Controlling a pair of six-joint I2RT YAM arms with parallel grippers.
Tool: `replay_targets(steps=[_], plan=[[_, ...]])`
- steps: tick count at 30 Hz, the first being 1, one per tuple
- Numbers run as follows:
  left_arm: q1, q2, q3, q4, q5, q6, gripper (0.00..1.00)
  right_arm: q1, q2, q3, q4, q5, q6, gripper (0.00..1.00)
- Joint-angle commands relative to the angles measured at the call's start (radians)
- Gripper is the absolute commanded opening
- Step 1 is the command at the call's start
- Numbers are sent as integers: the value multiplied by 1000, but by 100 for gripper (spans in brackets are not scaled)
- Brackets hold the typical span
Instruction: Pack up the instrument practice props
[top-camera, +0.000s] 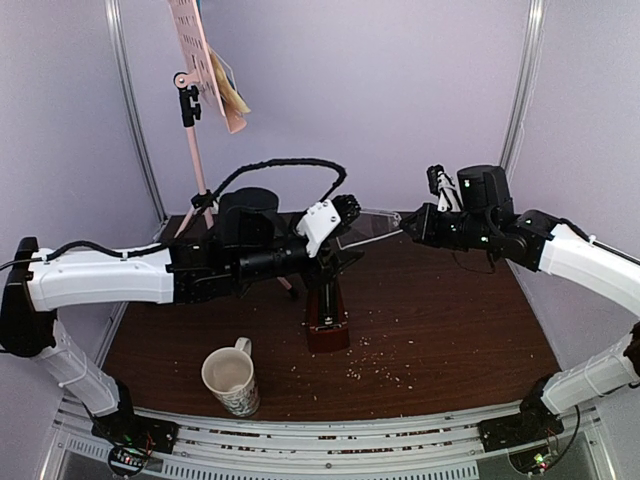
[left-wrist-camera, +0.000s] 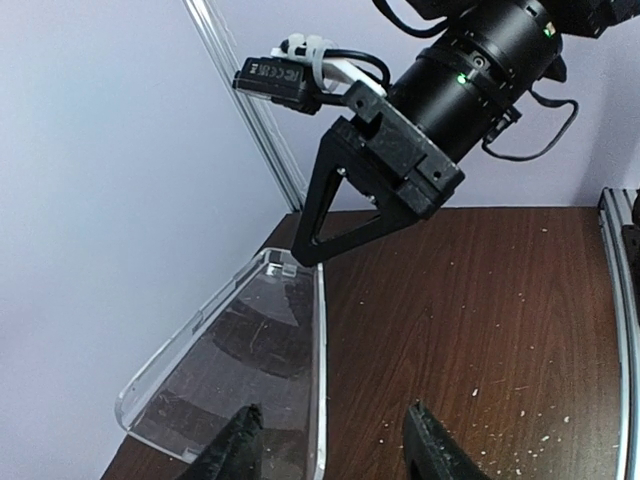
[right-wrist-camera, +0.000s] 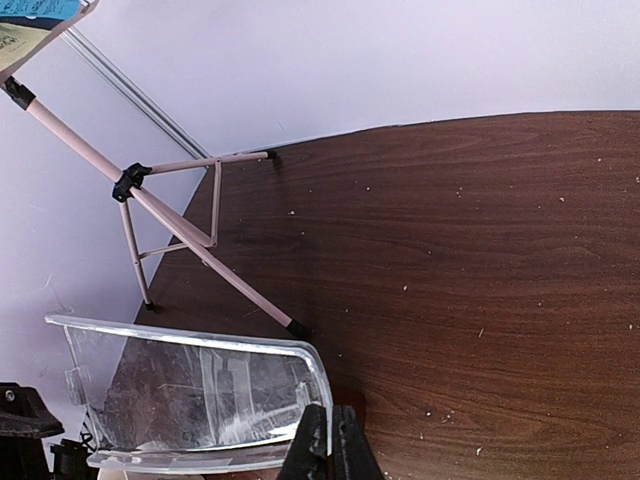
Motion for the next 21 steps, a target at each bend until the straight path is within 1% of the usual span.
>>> replay_targets(steps=[1, 5, 10, 18, 21], plan=[[-4, 38, 65, -4, -55, 43, 47, 10, 0, 33, 22, 9, 5, 0], [-4, 54, 75, -13, -99, 61, 38, 11, -2, 31, 19, 6, 4, 0], [-4, 60, 74, -24, -98, 68, 30, 12, -3, 30, 19, 6, 1, 0], [-4, 64, 63, -27, -114, 75, 29, 12, 2, 32, 20, 3, 0, 0], [-4, 65, 60, -29, -117, 79, 26, 12, 2, 33, 20, 3, 0, 0]])
